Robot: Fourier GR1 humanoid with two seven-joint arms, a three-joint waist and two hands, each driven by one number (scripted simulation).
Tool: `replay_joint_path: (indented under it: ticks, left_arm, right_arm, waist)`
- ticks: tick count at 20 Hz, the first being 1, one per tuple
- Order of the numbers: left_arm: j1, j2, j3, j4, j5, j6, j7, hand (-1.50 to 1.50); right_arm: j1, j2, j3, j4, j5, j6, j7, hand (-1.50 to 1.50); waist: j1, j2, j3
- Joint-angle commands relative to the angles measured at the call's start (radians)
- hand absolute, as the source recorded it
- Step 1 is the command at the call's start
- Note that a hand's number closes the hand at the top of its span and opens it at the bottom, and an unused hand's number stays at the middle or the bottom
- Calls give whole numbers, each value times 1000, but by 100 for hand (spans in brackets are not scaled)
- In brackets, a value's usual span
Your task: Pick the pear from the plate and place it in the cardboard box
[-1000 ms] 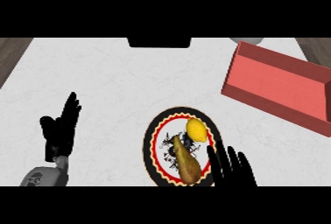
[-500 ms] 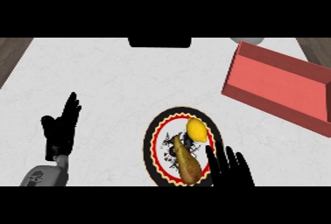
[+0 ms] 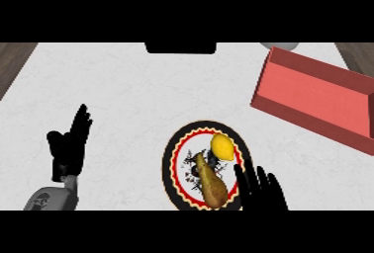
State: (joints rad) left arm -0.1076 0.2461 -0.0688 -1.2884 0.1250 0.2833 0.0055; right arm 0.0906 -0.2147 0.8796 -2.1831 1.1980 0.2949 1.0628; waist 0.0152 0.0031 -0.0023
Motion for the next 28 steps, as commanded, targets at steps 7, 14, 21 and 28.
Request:
replay_joint_path:
  ticks: [7,14,21,28]
  left_arm:
    - [19,-9,-13,-24,-21,11,0,0]
    - [-32,-10,11,32,-15,1,-21,0]
    - [-46,-16,6,25,-12,-3,18,0]
    - [-20,14,13,-56,-7,-22,45,0]
  right_arm:
    - [-67,191,-7,243,87,25,175,-150]
    - [-76,169,-54,292,57,20,132,-150]
    - [-70,156,-51,323,64,-6,119,-150]
    - [-198,210,-124,528,7,-82,129,-150]
  waist:
    - [8,-1,0]
    - [6,9,-1]
    - [8,7,0]
    - [15,2,3]
